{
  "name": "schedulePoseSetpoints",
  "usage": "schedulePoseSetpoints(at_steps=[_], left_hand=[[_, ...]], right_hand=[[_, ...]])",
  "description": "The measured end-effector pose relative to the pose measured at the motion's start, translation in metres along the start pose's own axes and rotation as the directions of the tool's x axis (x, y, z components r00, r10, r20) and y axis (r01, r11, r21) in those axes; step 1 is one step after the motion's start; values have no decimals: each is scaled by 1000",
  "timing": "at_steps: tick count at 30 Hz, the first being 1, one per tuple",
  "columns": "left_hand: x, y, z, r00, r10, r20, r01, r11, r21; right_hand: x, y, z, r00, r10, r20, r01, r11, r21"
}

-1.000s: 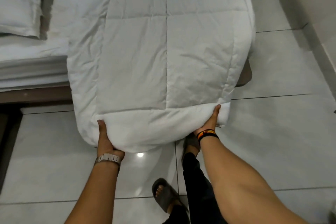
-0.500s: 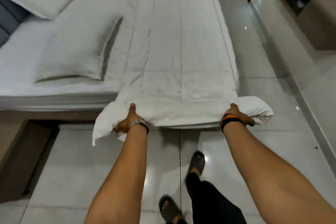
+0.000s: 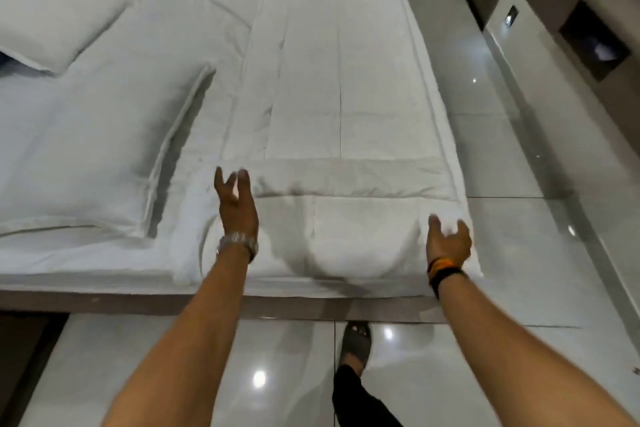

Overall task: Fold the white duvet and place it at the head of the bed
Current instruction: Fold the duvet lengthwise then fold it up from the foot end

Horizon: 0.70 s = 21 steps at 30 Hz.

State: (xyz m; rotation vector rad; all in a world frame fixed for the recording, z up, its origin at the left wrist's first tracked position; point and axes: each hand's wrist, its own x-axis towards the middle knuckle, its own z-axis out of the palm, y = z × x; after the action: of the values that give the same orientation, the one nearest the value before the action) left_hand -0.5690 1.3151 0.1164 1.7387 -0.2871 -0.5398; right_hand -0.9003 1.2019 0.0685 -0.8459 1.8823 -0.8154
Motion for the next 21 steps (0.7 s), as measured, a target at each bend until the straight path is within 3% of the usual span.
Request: schedulePoseSetpoints(at_steps=[2, 3, 5, 6, 7, 9, 11, 12, 14, 17, 21], left_hand=[[-8, -53, 2, 958, -27, -286, 110, 954, 278], [-14, -76, -1, 900, -104, -424, 247, 922, 298], [-26, -109, -6, 757, -338, -559, 461, 883, 92], [-26, -120, -7, 707, -425, -565, 479, 876, -61], [-23, -129, -7, 661, -497, -562, 459, 861, -221], [-7, -132, -9, 513, -674, -532, 452, 739, -500], [13, -130, -15, 378, -782, -496, 469, 624, -625], [22, -129, -20, 350, -791, -501, 476, 611, -632], [32, -124, -25, 349, -781, -519, 536, 620, -573], [32, -112, -27, 428, -772, -470, 575, 634, -518], [17, -96, -44, 535, -774, -338, 606, 631, -484]], right_hand=[[7, 34, 16, 987, 112, -119, -128, 983, -132], [9, 43, 23, 963, 211, -165, -233, 964, -126], [13, 50, 35, 860, 462, -216, -469, 883, 17], [16, 52, 41, 794, 569, -212, -550, 822, 145], [18, 54, 46, 741, 644, -193, -583, 758, 292], [23, 55, 52, 680, 719, -145, -574, 645, 505], [27, 53, 52, 652, 745, -141, -567, 603, 562], [27, 54, 51, 652, 741, -161, -564, 617, 549], [24, 52, 49, 669, 722, -176, -561, 646, 518], [21, 41, 46, 701, 699, -140, -568, 667, 483], [15, 28, 23, 793, 593, -140, -534, 786, 311]])
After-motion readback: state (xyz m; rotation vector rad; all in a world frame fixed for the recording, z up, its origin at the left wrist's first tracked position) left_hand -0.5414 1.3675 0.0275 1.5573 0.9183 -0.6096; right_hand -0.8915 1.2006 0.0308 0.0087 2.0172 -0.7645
